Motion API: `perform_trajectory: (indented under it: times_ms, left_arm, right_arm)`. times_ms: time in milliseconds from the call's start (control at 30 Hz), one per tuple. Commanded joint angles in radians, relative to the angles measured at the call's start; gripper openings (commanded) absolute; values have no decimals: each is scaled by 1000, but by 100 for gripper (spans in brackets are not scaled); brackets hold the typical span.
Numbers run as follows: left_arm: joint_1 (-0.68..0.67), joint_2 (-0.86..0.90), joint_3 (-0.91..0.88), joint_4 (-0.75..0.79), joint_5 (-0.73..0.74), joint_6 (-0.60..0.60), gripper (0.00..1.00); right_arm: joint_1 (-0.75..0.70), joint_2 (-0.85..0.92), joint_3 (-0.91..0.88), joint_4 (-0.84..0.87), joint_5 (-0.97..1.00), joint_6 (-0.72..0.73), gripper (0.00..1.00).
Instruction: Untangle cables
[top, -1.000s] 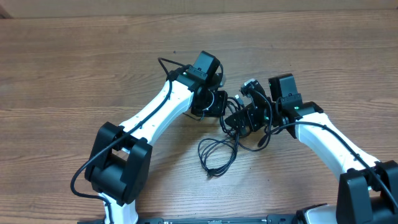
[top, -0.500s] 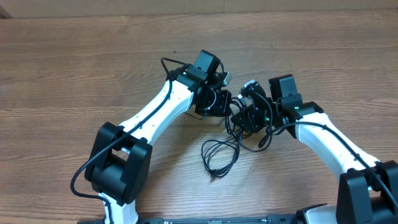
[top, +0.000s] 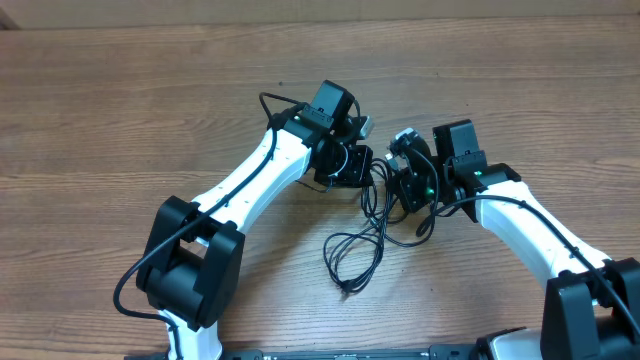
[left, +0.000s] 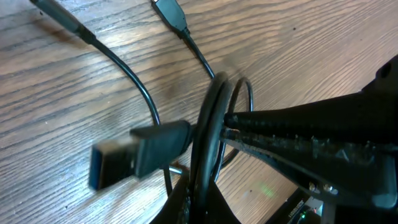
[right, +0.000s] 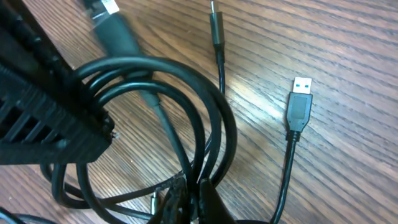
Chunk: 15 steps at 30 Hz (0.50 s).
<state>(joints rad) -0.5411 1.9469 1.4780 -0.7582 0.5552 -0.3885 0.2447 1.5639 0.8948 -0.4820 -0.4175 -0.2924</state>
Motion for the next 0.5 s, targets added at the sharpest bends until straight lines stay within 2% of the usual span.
perform_trajectory:
  times_ms: [0, 167, 267, 367, 467]
  left_arm:
    - [4, -22, 15, 8, 29, 15, 4]
    - [4, -22, 15, 12, 24, 12, 5]
    - [4, -22, 15, 10, -55, -60, 4]
    - [4, -22, 15, -6, -187, -186, 5]
    - [4, -22, 15, -63, -364, -399, 4]
  right_arm:
    - [3, 4, -6, 6, -17, -5, 4]
    - [3, 4, -6, -2, -17, -3, 4]
    - [3, 4, -6, -19, -17, 16, 4]
    - [2, 4, -5, -45, -21, 55, 4]
    - [1, 4, -5, -101, -23, 95, 4]
